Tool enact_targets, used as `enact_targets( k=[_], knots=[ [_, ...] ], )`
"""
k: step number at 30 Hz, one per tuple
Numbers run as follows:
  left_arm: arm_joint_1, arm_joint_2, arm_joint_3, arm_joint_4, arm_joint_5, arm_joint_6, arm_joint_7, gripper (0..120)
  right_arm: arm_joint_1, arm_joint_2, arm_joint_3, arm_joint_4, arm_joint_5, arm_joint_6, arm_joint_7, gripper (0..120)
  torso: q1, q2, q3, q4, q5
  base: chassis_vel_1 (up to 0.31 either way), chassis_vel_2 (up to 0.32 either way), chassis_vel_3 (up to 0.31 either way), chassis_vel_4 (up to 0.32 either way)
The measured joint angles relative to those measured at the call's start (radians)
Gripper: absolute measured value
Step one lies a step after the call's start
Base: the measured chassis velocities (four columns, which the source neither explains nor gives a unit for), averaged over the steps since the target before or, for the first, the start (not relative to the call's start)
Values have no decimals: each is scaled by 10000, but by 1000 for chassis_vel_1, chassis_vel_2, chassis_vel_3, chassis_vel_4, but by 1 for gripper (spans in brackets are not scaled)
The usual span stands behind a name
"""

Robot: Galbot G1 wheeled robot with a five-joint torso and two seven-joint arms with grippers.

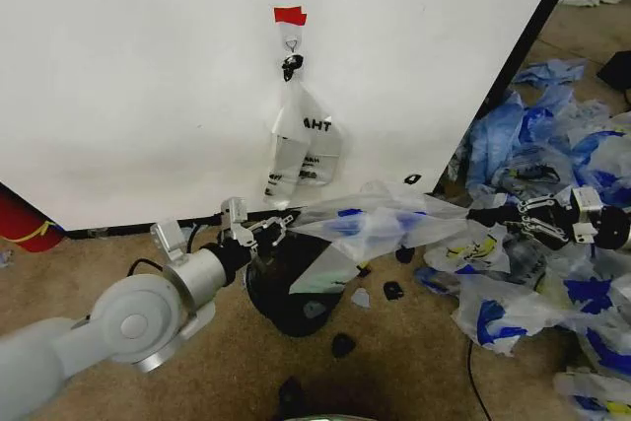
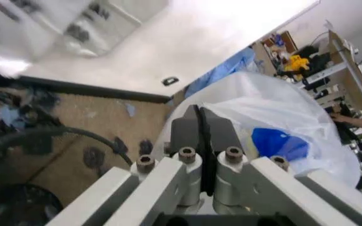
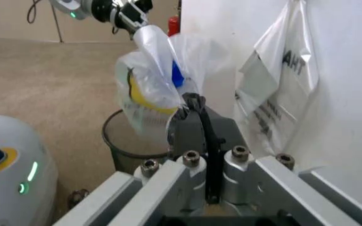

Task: Pick up the garbage bag from the wall and place it over the trash bin.

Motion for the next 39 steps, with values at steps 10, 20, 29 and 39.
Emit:
enact_targets(
  k=[10, 20, 29, 39],
  knots=[
    [1547, 694, -1997, -104, 6, -14, 128, 0, 192, 159, -89, -485, -62, 25, -47, 0, 0, 0, 0, -2, -3, 0, 0, 0, 0],
    [1637, 680, -2083, -164, 14, -13, 146, 0, 212, 356, -138, -581, -113, 60, 74, 0, 0, 0, 0, -2, 0, 0, 0, 0, 0],
    [1383, 492, -1863, -97, 20, -7, 94, 0, 182, 435, -174, -579, 15, 120, 342, 0, 0, 0, 0, -3, -1, 0, 0, 0, 0],
    [1438, 549, -1984, -111, 7, -4, 97, 0, 94, 589, -172, -630, -33, 118, 357, 0, 0, 0, 0, -2, -1, 0, 0, 0, 0]
  ],
)
